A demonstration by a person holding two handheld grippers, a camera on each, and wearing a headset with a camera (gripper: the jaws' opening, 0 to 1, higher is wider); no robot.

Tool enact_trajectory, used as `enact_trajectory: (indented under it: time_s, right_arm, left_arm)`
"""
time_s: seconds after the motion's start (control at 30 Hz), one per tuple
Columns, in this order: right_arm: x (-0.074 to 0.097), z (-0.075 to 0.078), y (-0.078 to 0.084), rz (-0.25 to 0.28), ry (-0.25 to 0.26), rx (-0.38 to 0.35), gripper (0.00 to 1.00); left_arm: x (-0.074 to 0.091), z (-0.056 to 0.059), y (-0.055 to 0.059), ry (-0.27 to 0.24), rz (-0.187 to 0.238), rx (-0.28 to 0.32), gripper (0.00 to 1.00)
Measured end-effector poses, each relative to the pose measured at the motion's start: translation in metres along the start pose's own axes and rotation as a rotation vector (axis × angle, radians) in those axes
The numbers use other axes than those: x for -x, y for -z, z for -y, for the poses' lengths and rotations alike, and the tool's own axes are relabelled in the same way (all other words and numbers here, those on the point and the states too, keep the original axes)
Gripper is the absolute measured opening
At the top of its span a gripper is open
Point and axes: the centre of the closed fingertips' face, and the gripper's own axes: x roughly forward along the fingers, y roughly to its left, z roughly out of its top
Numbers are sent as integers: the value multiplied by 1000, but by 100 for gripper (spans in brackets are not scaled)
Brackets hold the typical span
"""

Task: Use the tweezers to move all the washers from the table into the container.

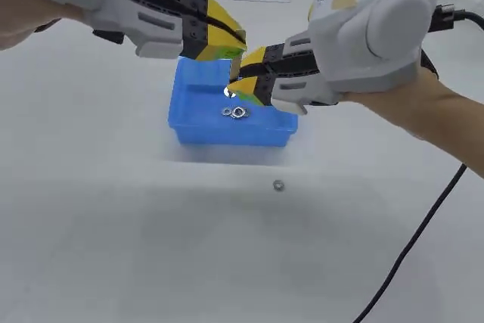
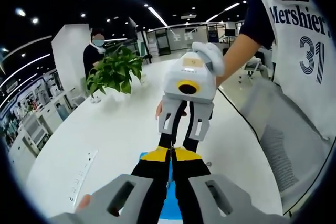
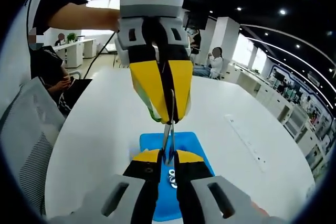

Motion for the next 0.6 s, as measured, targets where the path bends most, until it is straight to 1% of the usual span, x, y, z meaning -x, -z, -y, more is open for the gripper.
enact_trajectory:
  time_s: [0.13, 0.23, 0.27, 0.4, 0.6]
  right_arm:
    - [-7, 5, 11, -13, -2, -18, 11]
    - [-12, 6, 22, -32, -14, -29, 11]
    - [-15, 6, 28, -44, -19, -36, 11]
    - [-20, 5, 41, -65, -29, -52, 11]
    - [-27, 4, 56, -88, -38, -76, 11]
  left_arm:
    - [-7, -8, 11, 5, 2, 28, 6]
    - [-16, -11, 20, 17, 1, 48, 6]
    - [-19, -11, 25, 24, -6, 56, 6]
    - [-30, -10, 37, 38, -13, 77, 6]
    - [-38, -10, 49, 52, -25, 99, 6]
